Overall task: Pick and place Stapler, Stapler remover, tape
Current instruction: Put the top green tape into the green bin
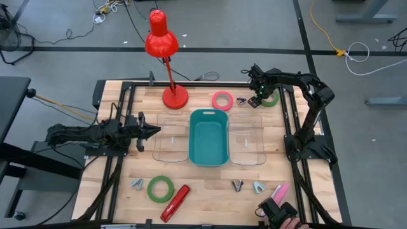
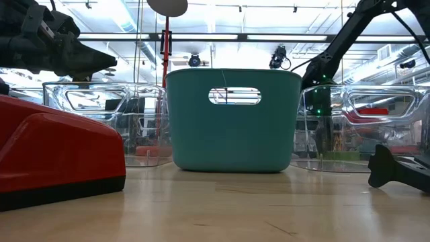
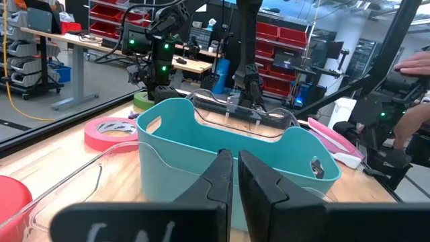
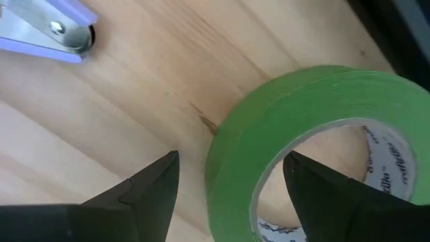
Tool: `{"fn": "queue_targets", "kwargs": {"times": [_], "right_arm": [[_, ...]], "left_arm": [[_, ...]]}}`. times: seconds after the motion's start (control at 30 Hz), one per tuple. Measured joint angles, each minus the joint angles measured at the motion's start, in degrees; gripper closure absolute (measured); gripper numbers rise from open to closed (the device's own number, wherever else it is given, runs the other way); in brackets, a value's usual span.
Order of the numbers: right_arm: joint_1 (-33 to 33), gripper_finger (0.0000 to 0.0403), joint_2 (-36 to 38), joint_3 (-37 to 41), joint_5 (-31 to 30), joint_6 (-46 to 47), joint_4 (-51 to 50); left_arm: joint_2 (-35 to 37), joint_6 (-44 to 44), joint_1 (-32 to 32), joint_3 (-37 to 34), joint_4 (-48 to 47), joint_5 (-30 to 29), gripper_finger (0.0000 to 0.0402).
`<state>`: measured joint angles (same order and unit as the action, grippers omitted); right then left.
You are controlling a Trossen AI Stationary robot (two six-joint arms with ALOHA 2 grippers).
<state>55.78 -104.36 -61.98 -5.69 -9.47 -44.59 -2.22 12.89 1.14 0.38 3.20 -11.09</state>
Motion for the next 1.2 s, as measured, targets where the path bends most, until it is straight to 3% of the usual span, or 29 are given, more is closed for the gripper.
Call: {"fn": "queue_targets", "kwargs": {"times": [0.53,0.83,1.2], "right_arm": [[-0.04,0.0301,0.0,-0.04,-2.6,-1.09,1.15],[-0.01,0.0303,0.02,-0.45,-2.65,-1.66,0.49],[0.05,0.0313,0.09,-8.82,-4.38,0.37,-9.47]], "left_arm": [[0.0,-0.01,0.0,0.0,0.0,-0.02,0.0374],[0.0,0.01,0.0,0.0,0.0,-0.01,0.0374],[0.0,-0.01,-0.02,0.0,-0.02,-0.02,0.0374]]}}
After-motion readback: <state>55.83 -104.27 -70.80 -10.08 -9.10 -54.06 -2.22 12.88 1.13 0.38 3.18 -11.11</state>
